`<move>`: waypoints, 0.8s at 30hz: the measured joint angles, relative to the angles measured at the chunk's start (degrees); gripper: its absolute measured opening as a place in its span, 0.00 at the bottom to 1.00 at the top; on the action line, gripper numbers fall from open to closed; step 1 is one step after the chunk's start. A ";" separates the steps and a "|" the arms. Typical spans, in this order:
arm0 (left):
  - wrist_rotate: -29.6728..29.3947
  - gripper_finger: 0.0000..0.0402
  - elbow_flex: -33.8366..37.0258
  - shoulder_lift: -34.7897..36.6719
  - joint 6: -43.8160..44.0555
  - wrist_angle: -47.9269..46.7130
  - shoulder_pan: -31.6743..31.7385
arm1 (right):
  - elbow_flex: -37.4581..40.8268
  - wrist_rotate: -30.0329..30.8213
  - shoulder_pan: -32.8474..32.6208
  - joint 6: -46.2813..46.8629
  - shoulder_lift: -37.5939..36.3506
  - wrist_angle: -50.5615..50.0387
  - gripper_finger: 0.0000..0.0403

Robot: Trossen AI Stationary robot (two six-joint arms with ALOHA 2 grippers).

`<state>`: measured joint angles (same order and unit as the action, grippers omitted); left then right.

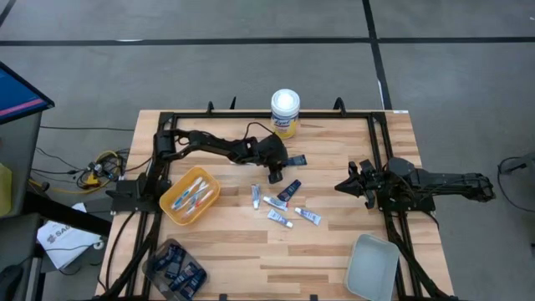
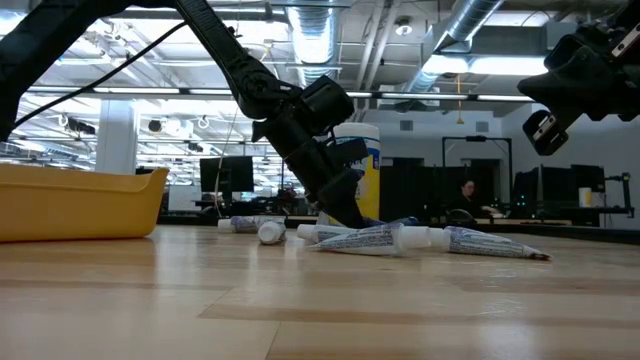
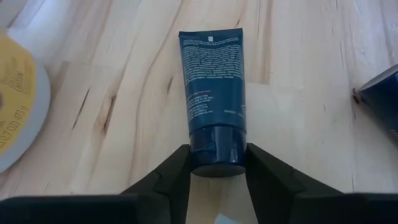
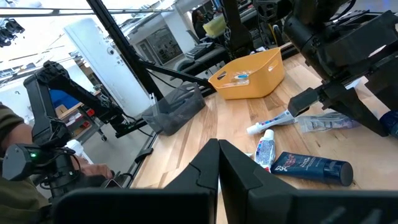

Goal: Pick & Place Travel size toiletries
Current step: Put the blue shave cream into the black transparent bin

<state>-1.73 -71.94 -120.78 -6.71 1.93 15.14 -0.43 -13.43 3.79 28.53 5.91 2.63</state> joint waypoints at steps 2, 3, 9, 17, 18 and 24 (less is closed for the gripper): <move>-0.31 0.30 0.04 0.38 0.56 -0.15 -0.37 | 0.00 0.01 -0.01 0.00 0.00 0.00 0.00; -0.29 0.30 0.04 0.81 0.60 -0.09 -0.59 | 0.02 0.00 0.00 0.00 0.00 0.00 0.00; -0.28 0.30 0.07 7.17 2.69 -4.02 -3.29 | 0.02 0.02 0.00 0.00 0.02 0.00 0.00; 0.09 0.30 0.04 24.63 11.18 -26.09 -11.16 | 0.02 0.07 -0.01 0.00 0.02 0.01 0.00; 0.10 0.30 0.03 27.00 12.69 -29.35 -12.67 | 0.02 0.03 -0.02 0.00 0.00 0.00 0.00; 1.14 0.30 2.71 42.08 30.54 -45.72 -23.37 | 0.01 -0.01 0.00 0.00 0.09 0.12 0.00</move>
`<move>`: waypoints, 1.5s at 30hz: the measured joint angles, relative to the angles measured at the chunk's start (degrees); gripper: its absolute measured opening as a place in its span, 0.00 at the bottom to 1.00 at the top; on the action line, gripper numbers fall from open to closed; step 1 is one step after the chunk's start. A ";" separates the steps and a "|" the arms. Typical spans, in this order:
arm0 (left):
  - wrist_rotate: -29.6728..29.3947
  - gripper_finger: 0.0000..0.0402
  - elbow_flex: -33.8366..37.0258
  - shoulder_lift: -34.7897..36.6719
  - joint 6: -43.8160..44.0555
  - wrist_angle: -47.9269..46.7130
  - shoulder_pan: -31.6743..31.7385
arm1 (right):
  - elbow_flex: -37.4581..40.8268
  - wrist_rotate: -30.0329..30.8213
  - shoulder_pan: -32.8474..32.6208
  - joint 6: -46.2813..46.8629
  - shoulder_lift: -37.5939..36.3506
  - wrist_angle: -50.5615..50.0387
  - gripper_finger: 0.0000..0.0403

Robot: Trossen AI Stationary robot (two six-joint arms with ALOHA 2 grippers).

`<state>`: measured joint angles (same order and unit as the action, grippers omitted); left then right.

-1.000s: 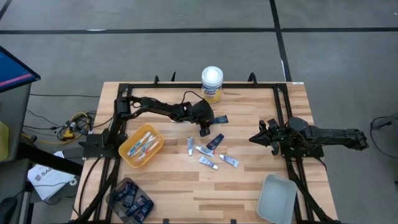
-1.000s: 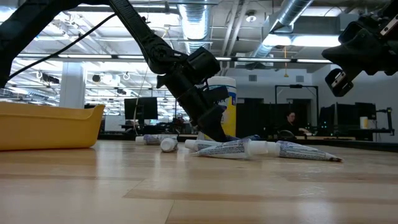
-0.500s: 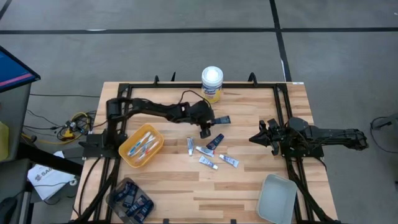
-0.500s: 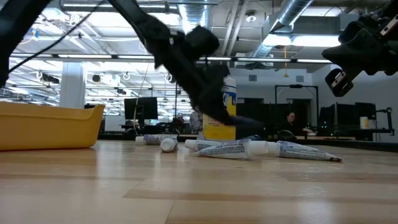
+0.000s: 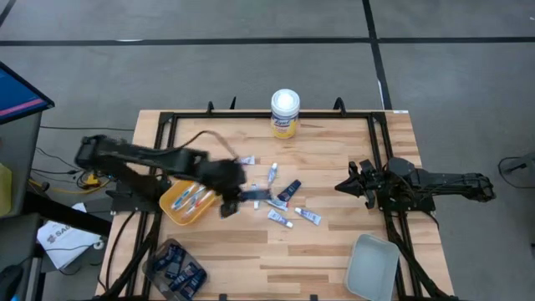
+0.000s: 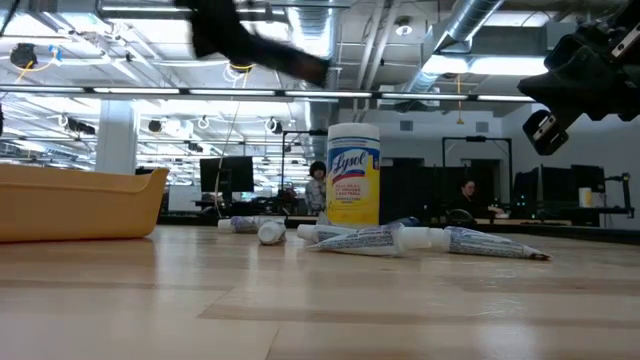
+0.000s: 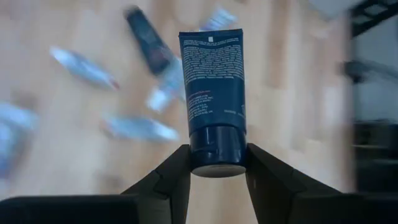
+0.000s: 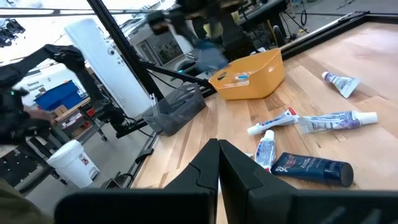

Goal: Pick & Place Travel size toiletries
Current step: Put the blue shave cream into the black transparent bin

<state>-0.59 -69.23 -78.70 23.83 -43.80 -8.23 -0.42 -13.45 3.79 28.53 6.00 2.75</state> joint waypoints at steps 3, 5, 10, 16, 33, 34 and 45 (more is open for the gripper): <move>1.04 0.30 2.03 6.71 12.17 -4.72 -7.44 | 0.01 -0.05 -0.02 0.00 -0.04 0.01 0.00; 1.06 0.30 3.74 10.37 20.67 -6.05 -13.95 | 0.01 0.00 -0.01 0.00 -0.02 -0.10 0.00; 2.63 0.30 7.80 16.12 43.79 -6.52 -30.02 | 0.01 0.01 -0.02 0.00 -0.06 -0.08 0.00; 4.53 0.30 10.74 15.78 61.04 -6.22 -46.54 | 0.01 0.01 0.00 0.00 -0.06 -0.08 0.00; 12.76 0.33 16.66 5.80 56.04 0.93 -50.60 | 0.01 -0.01 -0.02 0.00 -0.06 -0.10 0.00; 12.74 0.33 17.31 5.79 55.68 1.37 -50.57 | 0.01 -0.01 -0.02 0.00 -0.06 -0.10 0.00; 12.76 0.39 21.03 5.77 52.41 1.64 -48.11 | 0.01 -0.01 -0.02 0.00 -0.06 -0.12 0.00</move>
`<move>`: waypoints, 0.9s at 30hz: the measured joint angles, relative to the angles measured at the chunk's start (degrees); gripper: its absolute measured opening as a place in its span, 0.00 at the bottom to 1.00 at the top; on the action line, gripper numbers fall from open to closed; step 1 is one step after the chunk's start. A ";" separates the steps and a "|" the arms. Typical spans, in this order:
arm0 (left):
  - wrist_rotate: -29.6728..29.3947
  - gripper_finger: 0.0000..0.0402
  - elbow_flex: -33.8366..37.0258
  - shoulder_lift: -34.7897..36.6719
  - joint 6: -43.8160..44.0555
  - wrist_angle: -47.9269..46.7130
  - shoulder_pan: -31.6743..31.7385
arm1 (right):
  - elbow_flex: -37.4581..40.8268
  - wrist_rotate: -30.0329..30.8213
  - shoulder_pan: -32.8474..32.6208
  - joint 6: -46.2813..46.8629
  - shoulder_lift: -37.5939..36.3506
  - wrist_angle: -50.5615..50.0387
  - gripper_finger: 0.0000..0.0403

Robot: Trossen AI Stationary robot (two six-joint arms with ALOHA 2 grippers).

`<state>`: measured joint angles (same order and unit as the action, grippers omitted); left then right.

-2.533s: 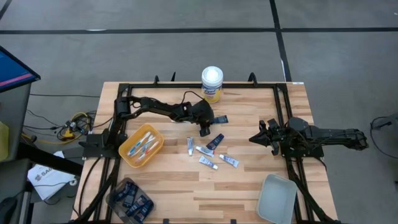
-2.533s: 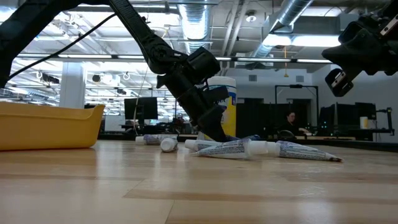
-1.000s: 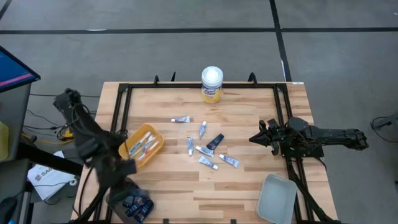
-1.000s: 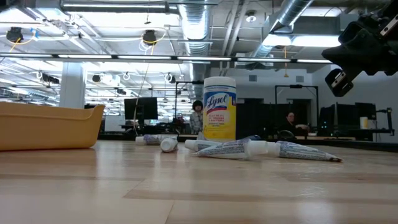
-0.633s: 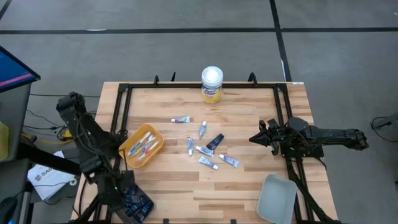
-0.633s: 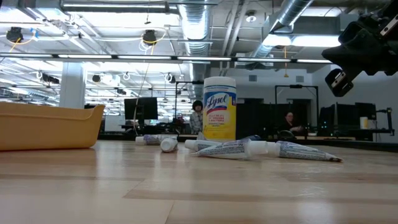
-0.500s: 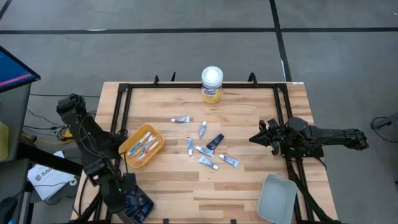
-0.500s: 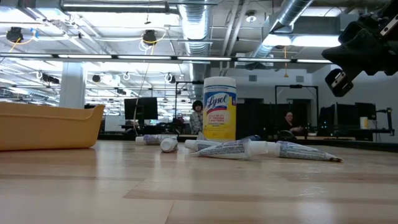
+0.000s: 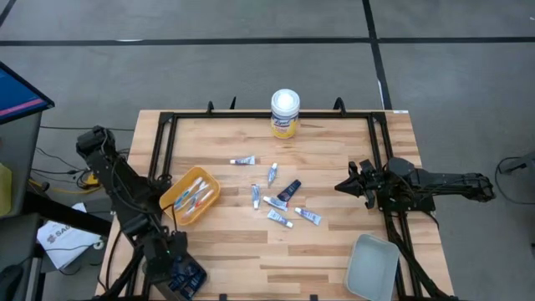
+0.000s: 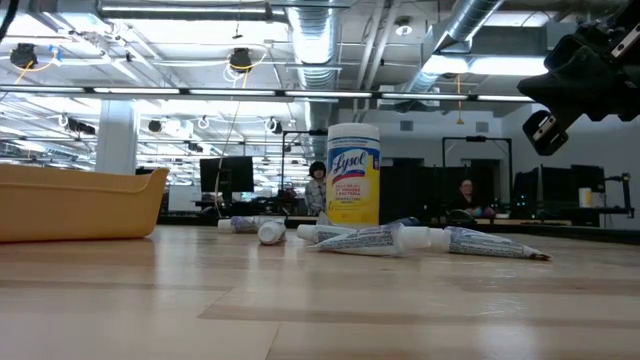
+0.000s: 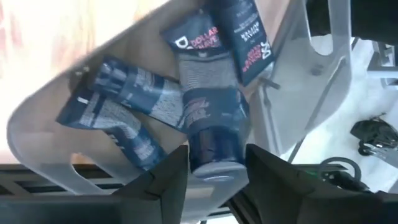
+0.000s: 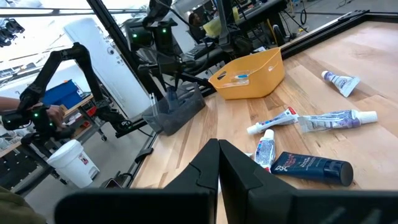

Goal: Pick & Place Travel size toiletries
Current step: Put the blue shave cream into the black transparent bin

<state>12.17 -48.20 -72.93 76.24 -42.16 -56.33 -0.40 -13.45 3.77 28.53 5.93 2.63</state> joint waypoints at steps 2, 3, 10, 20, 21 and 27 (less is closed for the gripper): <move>0.17 0.42 0.39 0.00 -0.97 -0.04 0.54 | 0.00 0.00 0.02 0.00 0.00 0.00 0.00; 0.15 0.44 0.48 0.00 -1.38 -0.13 0.80 | -0.01 0.00 0.01 0.00 0.00 0.00 0.00; 0.04 0.56 0.50 0.06 -2.46 -1.58 4.38 | 0.00 0.00 0.00 0.00 0.00 0.00 0.00; -16.58 0.60 -1.15 4.38 -13.66 11.19 21.34 | 0.00 0.00 0.02 0.00 0.00 0.00 0.00; -20.19 0.60 -1.61 4.53 -17.31 13.70 23.73 | -0.02 0.00 0.02 0.00 0.00 0.00 0.00; -31.54 0.63 -2.93 1.84 -41.87 29.45 39.98 | -0.01 0.00 0.00 0.00 0.01 0.00 0.00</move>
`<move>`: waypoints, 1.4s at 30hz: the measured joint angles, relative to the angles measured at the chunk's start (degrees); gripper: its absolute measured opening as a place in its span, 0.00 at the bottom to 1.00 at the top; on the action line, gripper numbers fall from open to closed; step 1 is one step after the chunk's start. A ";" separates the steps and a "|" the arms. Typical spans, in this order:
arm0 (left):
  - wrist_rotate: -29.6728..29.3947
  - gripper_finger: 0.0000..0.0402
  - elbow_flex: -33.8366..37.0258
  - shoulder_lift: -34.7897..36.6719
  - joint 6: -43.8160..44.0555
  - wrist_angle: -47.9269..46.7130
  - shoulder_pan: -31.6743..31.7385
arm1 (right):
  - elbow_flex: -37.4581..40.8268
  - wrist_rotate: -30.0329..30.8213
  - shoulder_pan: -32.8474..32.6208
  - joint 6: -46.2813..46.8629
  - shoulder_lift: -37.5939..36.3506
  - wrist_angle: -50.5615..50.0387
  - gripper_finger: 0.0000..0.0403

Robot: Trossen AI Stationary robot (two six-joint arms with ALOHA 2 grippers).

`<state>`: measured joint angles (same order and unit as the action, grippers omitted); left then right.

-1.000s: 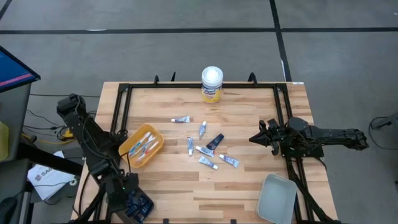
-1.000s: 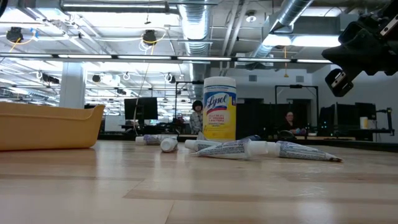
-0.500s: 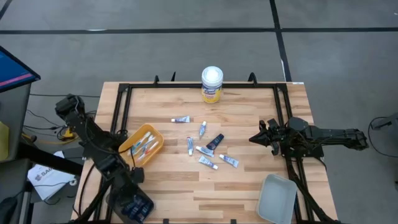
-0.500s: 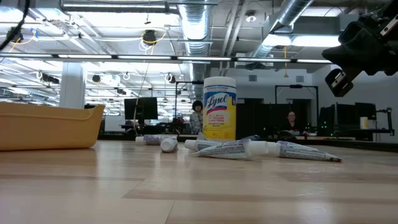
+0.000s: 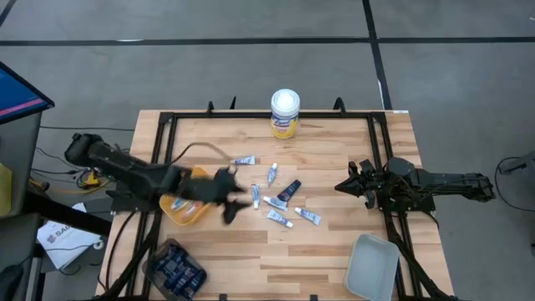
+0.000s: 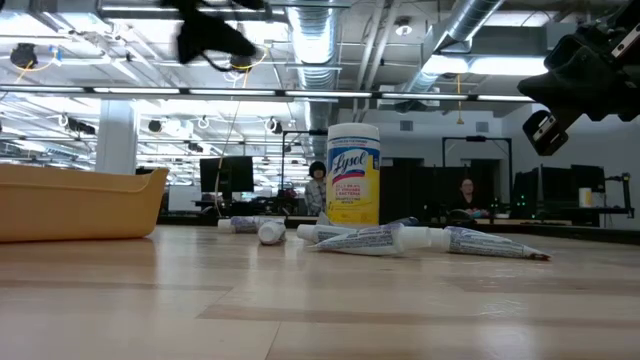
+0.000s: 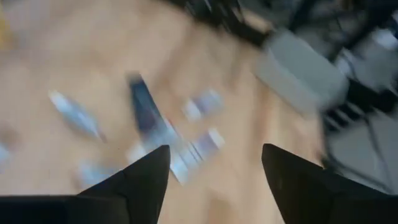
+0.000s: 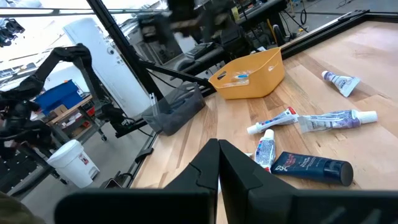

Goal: Pick & Place Travel size toiletries
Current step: Put the blue shave cream into the black transparent bin

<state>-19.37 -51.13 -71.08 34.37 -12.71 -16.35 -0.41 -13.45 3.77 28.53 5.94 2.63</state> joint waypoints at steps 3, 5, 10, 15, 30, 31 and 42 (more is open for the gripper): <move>0.45 0.67 -0.04 -4.41 -6.91 9.61 7.26 | 0.00 0.00 0.02 0.00 0.02 -0.02 0.00; 1.04 0.70 -1.60 -8.43 -10.31 12.09 10.85 | -0.01 0.00 0.01 0.00 0.02 -0.02 0.00; 1.44 0.74 -9.55 -20.50 -15.34 13.94 15.47 | 0.01 0.00 0.00 0.00 0.02 0.00 0.00; -0.02 0.74 -19.42 -33.27 -21.85 15.66 15.66 | 0.01 0.00 0.01 0.00 0.02 0.00 0.00; -4.52 0.74 -27.54 -51.69 -20.05 15.32 15.76 | 0.01 0.00 0.00 0.00 0.02 -0.01 0.00; -4.21 0.74 -27.54 -52.02 -19.99 15.36 15.65 | 0.01 0.00 0.00 0.00 0.02 -0.02 0.00; -1.18 0.69 -27.73 -56.66 -15.41 15.38 15.14 | -0.01 0.00 0.01 0.00 0.04 0.00 0.00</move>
<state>-20.55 -78.87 -127.74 18.96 2.67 -1.21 -0.42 -13.45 3.79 28.53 5.98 2.63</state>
